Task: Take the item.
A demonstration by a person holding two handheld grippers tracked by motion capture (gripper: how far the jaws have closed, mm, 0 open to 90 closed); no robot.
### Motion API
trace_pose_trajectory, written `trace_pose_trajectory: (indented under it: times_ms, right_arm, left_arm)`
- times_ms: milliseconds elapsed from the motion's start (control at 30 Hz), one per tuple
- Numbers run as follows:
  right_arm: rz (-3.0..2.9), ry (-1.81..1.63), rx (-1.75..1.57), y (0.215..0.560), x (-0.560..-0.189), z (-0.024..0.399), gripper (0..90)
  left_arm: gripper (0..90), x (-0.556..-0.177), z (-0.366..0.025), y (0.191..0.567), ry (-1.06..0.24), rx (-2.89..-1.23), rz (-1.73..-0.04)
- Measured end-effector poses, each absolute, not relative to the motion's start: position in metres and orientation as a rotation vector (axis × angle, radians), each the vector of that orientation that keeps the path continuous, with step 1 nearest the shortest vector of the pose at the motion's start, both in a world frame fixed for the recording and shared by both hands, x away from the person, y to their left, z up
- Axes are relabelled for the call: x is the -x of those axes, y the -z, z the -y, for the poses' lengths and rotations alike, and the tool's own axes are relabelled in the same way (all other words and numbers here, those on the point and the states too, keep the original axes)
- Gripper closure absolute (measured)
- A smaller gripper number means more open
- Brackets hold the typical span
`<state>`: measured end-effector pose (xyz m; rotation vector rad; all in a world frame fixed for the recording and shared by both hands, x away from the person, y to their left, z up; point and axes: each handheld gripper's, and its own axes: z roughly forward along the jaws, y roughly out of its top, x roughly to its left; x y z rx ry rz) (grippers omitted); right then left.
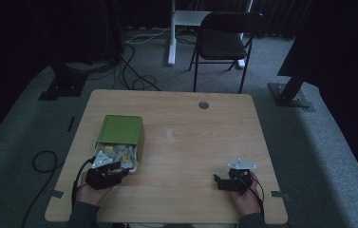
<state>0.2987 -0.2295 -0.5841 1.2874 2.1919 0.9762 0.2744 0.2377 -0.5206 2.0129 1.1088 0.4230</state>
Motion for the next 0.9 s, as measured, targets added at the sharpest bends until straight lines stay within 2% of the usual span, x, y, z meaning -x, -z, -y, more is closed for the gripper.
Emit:
trace_pose_trajectory:
  times_ms: [367, 700, 900]
  right_arm:
    - [-2.192, -0.976, -1.288, 0.584, -0.299, 0.230, 11.5]
    - [-2.192, -0.976, -1.288, 0.584, -0.299, 0.230, 11.5]
    - [-2.192, -0.976, -1.287, 0.584, -0.299, 0.230, 11.5]
  left_arm:
    - [53.6, -0.281, -0.231, 0.513, -0.432, -2.015, -1.090]
    - [69.6, -0.283, -0.236, 0.512, -0.512, -2.033, -1.116]
    - [70.1, -0.279, -0.242, 0.511, -0.558, -2.024, -1.135]
